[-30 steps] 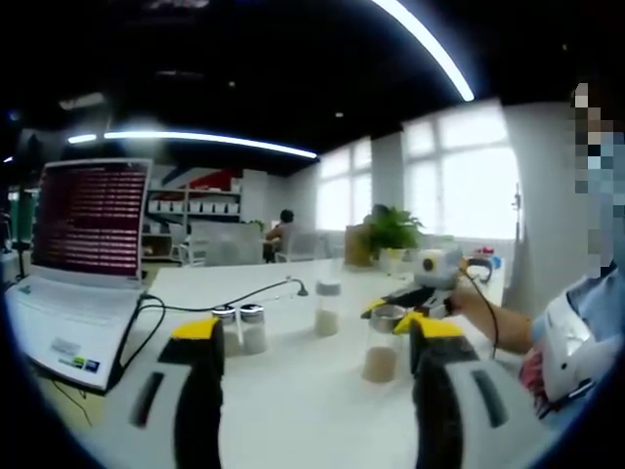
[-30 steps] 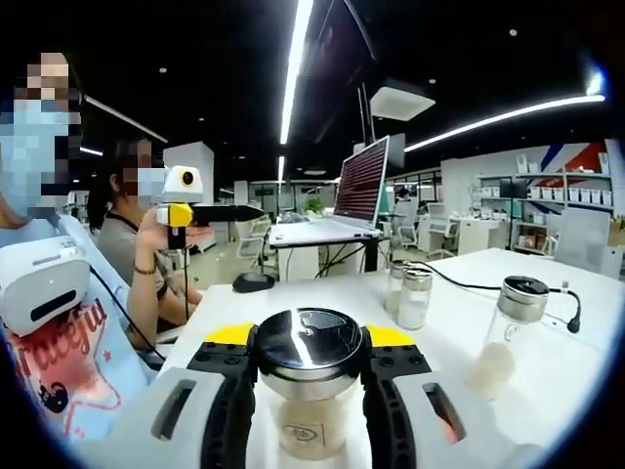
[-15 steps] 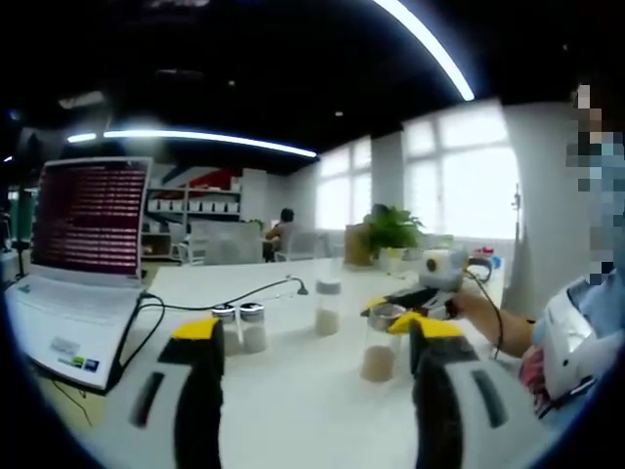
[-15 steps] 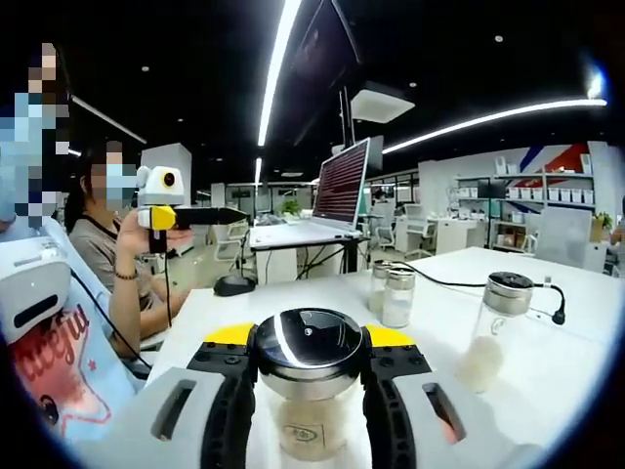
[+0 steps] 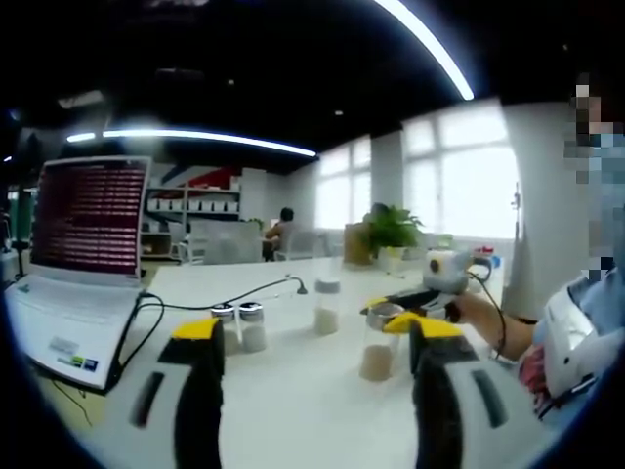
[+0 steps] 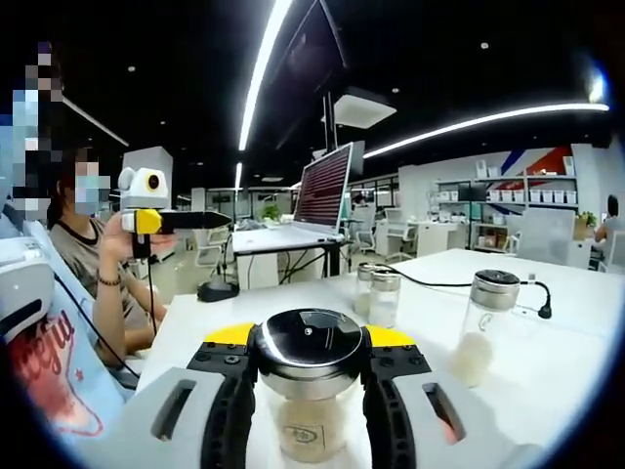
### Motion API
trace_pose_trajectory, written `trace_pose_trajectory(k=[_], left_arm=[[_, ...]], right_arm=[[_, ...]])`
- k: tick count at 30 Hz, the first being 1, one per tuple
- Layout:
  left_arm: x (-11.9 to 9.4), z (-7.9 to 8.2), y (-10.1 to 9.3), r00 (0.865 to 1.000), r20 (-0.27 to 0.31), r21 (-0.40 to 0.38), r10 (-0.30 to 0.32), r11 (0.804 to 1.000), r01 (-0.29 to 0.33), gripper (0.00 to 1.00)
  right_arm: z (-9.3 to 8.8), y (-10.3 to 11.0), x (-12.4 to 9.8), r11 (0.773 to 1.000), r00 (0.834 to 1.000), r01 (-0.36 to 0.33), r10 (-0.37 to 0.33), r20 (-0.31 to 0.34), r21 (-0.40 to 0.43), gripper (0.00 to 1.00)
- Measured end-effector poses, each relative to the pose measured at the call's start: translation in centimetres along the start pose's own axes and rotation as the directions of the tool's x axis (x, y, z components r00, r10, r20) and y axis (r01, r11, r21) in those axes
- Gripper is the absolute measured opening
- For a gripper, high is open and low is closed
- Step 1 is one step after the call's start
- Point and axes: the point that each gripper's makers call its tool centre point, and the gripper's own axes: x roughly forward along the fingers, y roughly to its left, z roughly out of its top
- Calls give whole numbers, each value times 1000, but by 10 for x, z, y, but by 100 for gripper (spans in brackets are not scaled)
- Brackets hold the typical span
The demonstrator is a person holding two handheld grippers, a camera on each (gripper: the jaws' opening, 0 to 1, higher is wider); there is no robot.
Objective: Rotate the seasoning bottle until the label or dispensing opening points toward the visible target arrow and the bottle remains upright within the marked orientation range
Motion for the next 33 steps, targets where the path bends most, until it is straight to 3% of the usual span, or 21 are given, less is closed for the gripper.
trace_pose_trajectory(k=[16,33], left_arm=[[-1,-2,-2,1000,-2,-2,-6,1000,6,82],[2,-1,-1,1000,-4,-7,-11,1000,11,82]], right_arm=[[0,-5,0,989,989,147,-147,15,8,41],[1,-14,-4,953,952,304,-304,37,13,41]])
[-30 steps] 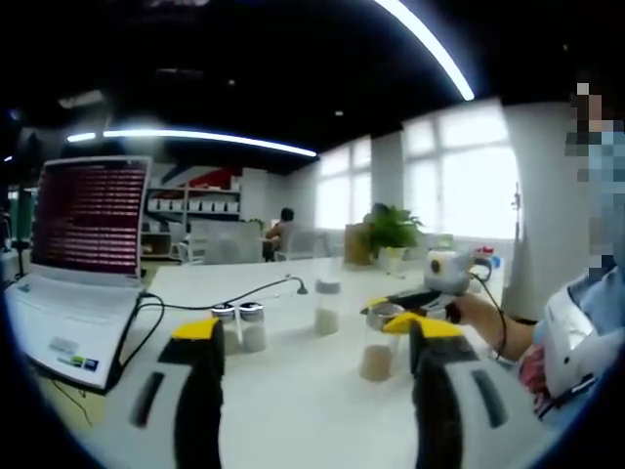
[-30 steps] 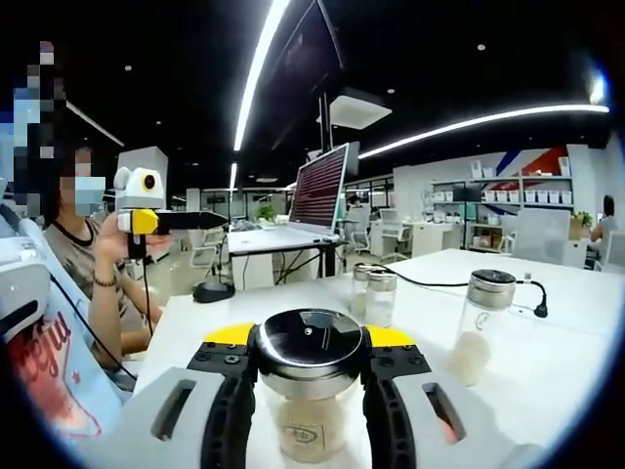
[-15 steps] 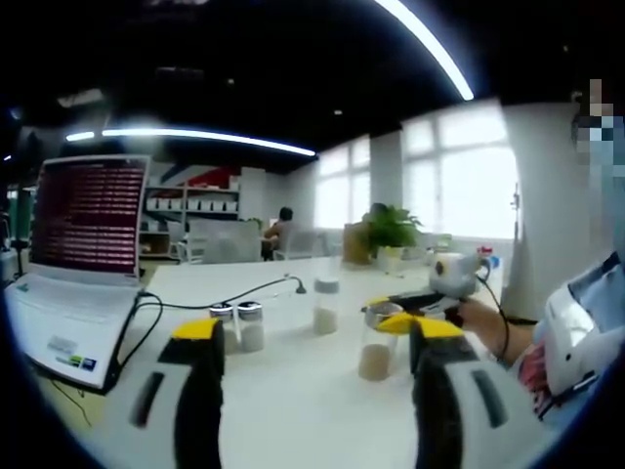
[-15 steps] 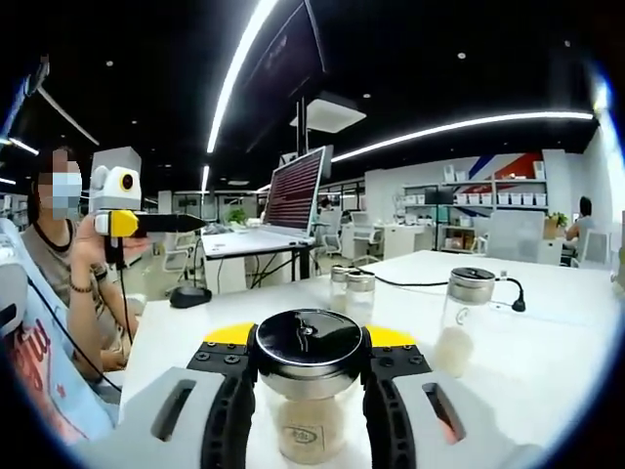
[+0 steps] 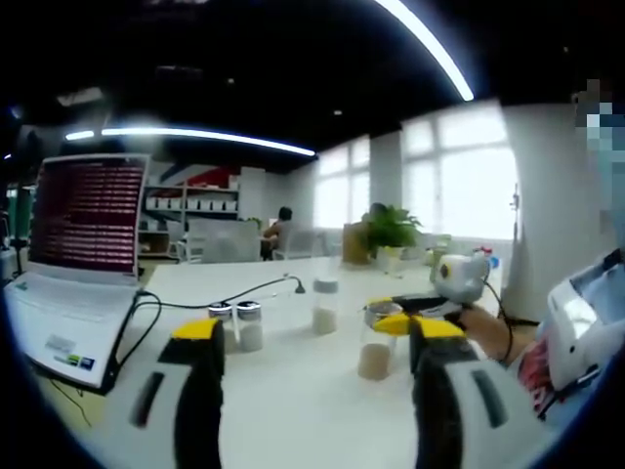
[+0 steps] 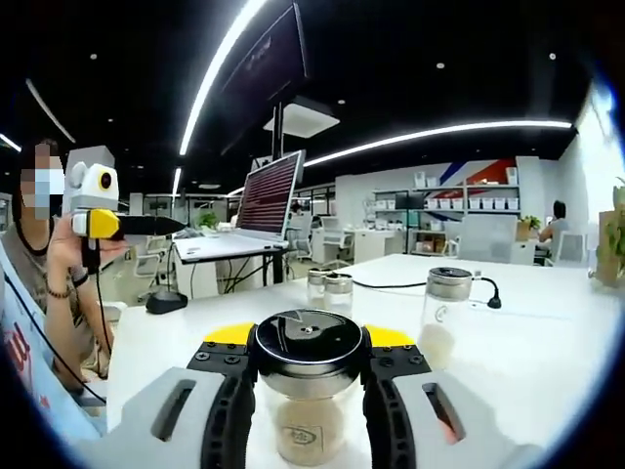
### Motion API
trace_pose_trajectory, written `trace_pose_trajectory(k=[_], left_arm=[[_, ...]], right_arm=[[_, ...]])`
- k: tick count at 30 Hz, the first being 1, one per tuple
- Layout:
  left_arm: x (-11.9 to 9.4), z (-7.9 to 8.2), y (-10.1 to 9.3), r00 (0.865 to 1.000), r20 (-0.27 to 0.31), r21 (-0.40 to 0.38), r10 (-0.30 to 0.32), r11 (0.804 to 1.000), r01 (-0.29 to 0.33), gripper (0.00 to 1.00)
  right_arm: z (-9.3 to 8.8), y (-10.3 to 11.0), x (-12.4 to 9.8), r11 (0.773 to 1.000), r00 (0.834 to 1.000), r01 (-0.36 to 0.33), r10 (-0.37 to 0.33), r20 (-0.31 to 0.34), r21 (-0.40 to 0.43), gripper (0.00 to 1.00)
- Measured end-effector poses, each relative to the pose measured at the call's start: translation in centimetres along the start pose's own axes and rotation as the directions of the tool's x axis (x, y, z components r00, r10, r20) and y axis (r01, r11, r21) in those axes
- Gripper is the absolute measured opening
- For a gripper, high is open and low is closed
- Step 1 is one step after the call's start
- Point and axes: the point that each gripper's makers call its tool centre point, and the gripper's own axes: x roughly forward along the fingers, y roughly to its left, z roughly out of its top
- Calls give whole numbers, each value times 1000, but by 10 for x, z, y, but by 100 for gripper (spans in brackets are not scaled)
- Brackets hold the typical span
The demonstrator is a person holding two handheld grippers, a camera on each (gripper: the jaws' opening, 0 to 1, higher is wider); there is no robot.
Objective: Rotate the seasoning bottle until the label or dispensing opening points toward the visible target arrow and the bottle remains upright within the marked orientation range
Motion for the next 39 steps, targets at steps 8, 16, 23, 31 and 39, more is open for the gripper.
trace_pose_trajectory(k=[8,16,23,31,39], left_arm=[[4,0,-5,999,3,-13,-33,999,33,82],[3,0,-3,1000,2,-17,-27,999,27,82],[2,0,1,1000,1,-21,-20,1000,20,82],[-1,1,3,1000,7,-26,-10,1000,10,82],[-2,1,5,1000,8,-30,-5,1000,6,81]], right_arm=[[1,-3,1,997,997,81,-81,11,2,41],[2,-6,2,991,991,133,-133,24,3,41],[2,-7,2,986,985,169,-169,33,4,41],[3,-7,2,984,983,180,-180,40,4,41],[2,-7,3,981,980,196,-195,43,-5,42]])
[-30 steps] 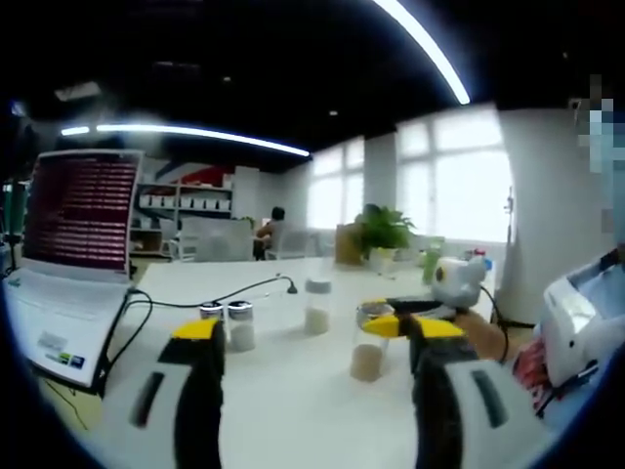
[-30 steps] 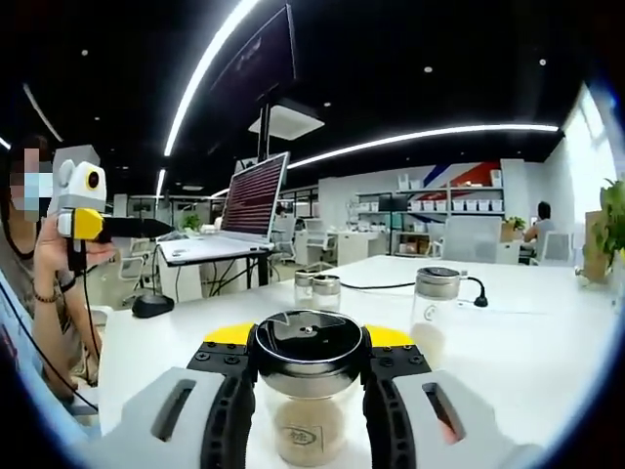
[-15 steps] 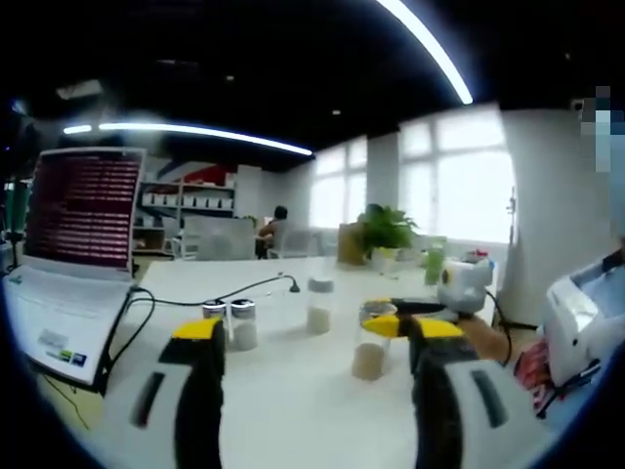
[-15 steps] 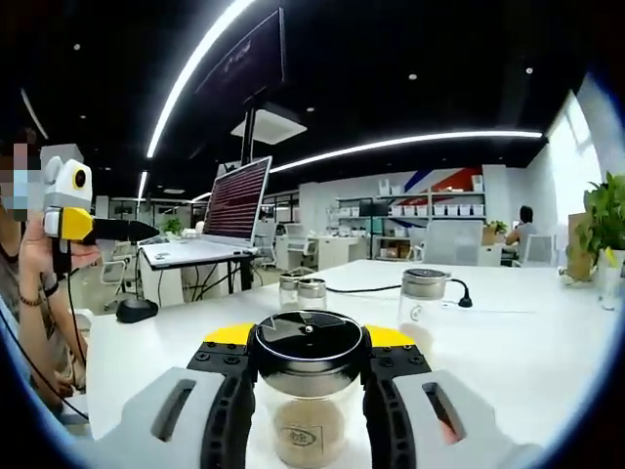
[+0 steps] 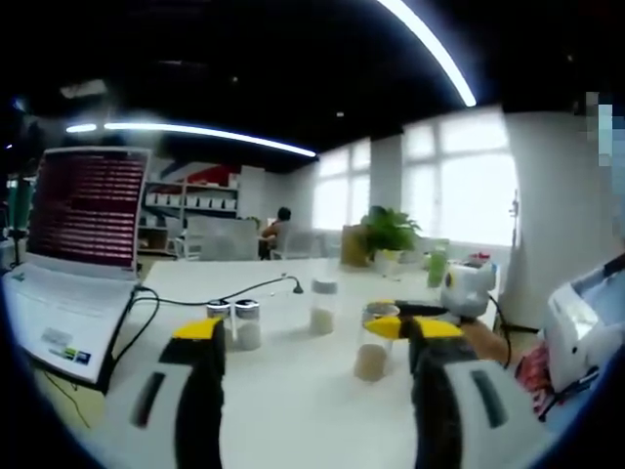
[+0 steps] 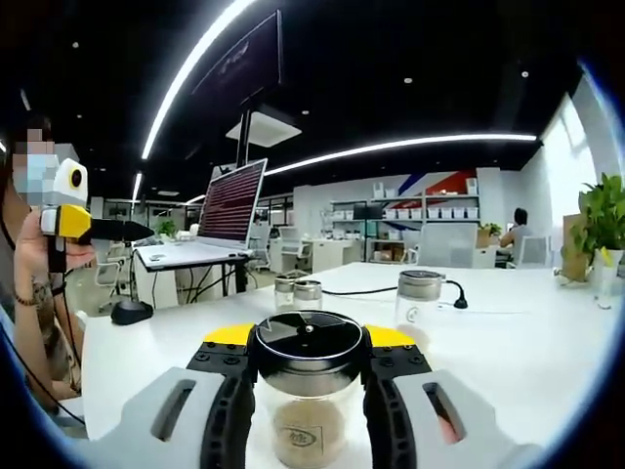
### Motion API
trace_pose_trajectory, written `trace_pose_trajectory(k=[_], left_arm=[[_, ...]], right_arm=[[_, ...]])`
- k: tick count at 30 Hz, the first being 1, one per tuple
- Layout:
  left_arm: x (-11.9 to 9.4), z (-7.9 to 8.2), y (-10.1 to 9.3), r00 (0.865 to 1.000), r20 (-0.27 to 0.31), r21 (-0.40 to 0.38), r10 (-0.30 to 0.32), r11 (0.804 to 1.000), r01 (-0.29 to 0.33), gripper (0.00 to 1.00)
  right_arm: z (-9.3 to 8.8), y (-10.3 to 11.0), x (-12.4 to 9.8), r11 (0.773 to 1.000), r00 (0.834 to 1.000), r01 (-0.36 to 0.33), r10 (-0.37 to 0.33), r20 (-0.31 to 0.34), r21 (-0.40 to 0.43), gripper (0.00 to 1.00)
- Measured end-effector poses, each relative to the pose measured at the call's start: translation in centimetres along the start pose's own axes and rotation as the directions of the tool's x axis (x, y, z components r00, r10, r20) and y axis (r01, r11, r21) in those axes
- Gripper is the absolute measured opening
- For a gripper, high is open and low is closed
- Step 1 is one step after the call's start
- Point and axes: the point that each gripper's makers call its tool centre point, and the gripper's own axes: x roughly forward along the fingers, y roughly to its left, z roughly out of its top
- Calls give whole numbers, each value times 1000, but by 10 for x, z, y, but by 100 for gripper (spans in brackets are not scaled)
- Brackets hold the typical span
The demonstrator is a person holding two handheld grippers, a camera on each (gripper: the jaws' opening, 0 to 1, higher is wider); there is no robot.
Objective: Rotate the seasoning bottle until the label or dispensing opening points toward the visible target arrow and the bottle remains upright within the marked orientation range
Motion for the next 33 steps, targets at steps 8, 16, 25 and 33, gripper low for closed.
trace_pose_trajectory(k=[8,16,25,33], left_arm=[[1,0,1,1000,3,-3,10,1000,-10,81],[0,3,1,1000,19,-5,7,1000,-6,81],[0,3,0,1000,15,3,-2,1000,2,81],[2,1,-4,1000,7,4,-21,1000,21,81]], right_arm=[[7,-5,-7,1000,1000,8,-9,19,14,63],[26,-6,-21,1000,999,-12,14,50,-24,65],[28,2,-27,987,988,-153,153,8,-43,73],[42,7,-34,948,947,-319,319,25,-21,75]])
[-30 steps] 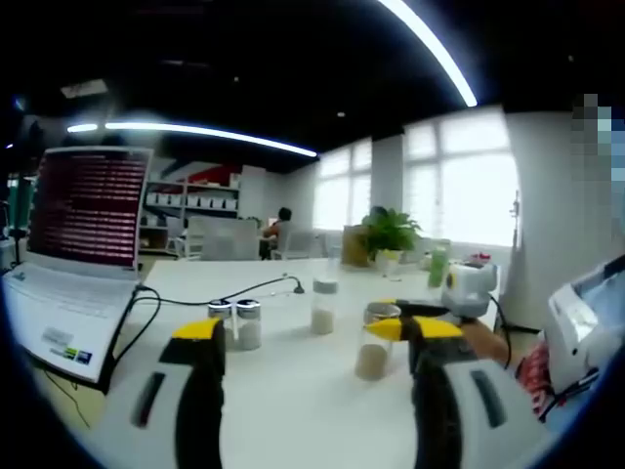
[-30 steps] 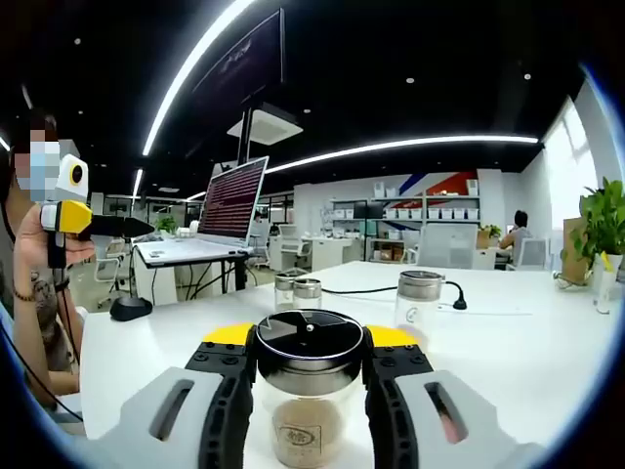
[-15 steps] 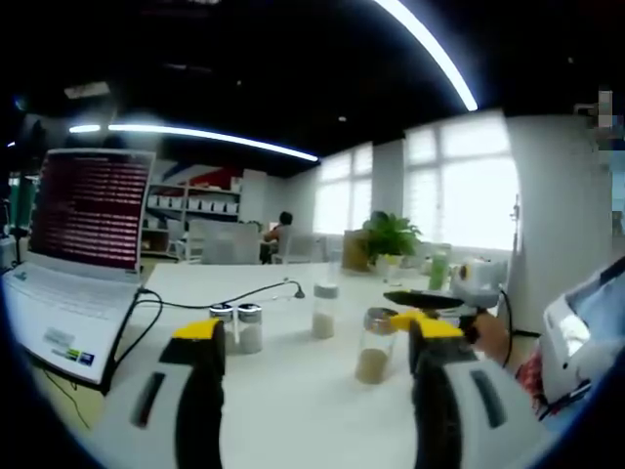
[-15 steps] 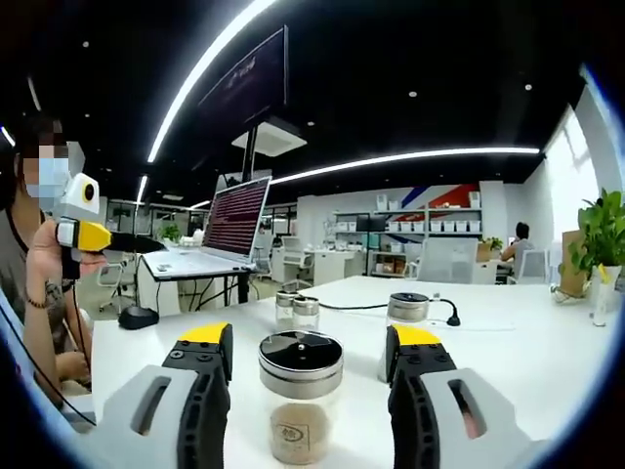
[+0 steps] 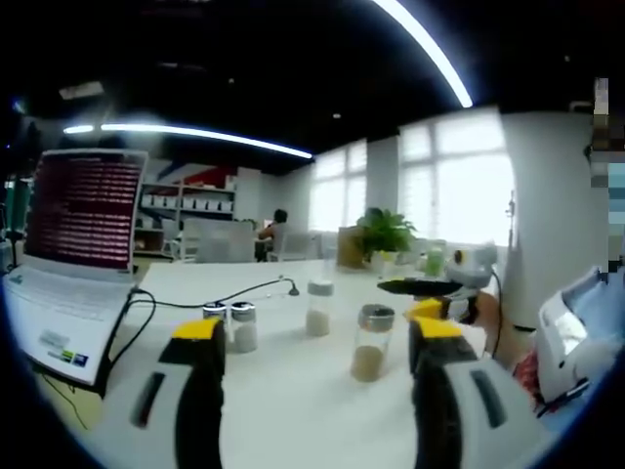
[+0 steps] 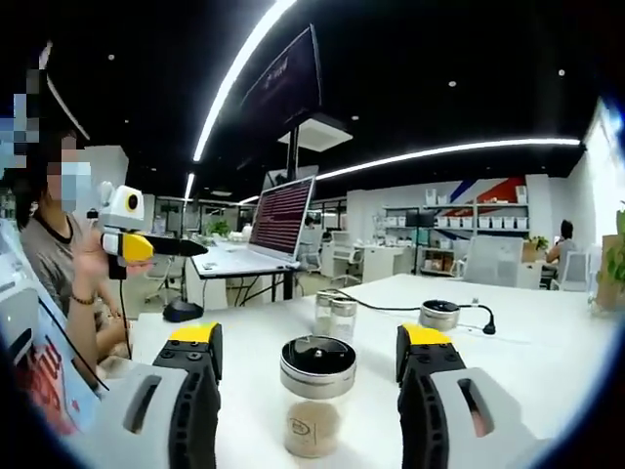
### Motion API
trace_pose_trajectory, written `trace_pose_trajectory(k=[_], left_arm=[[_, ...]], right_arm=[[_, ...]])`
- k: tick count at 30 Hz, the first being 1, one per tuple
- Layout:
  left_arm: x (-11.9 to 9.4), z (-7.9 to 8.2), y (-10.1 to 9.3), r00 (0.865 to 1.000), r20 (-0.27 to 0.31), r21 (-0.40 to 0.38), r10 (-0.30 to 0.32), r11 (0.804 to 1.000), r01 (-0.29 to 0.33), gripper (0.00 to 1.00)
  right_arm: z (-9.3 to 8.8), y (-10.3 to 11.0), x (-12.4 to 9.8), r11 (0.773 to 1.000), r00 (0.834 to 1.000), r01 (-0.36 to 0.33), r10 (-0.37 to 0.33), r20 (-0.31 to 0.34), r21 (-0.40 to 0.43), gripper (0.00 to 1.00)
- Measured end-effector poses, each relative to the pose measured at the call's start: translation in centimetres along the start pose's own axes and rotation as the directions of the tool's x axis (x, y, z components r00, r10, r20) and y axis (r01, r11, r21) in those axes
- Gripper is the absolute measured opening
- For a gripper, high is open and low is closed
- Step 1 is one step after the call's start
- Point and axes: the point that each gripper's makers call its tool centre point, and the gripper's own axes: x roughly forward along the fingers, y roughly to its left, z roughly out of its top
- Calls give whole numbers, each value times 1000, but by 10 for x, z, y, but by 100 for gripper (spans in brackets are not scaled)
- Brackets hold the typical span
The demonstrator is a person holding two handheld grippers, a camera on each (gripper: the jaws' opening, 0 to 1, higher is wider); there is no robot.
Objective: Rotate the seasoning bottle until the label or dispensing opening points toward the visible target arrow and the bottle remains upright within the marked orientation range
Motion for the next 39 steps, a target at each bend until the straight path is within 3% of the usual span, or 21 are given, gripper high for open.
trace_pose_trajectory(k=[4,9,14,20,30,39], left_arm=[[-1,1,-1,1000,5,1,1,1000,-1,81],[-4,2,-2,1000,14,-2,-1,1000,1,81],[-4,0,-1,1000,8,-3,5,1000,-5,81],[-4,-2,-3,1000,2,-1,1,1000,-1,81],[-9,-2,-3,1000,11,-8,6,1000,-6,81],[-10,-1,-2,1000,14,-10,4,1000,-4,81]], right_arm=[[14,1,-4,997,997,-70,70,12,25,75],[19,6,-9,990,990,-141,141,-4,-16,75],[8,9,-9,969,970,-241,238,-60,-48,75],[-10,0,-6,949,945,-313,309,-108,-26,74],[-18,-2,1,892,891,-451,452,-49,26,67],[-32,1,15,870,868,-488,492,-71,65,65]])
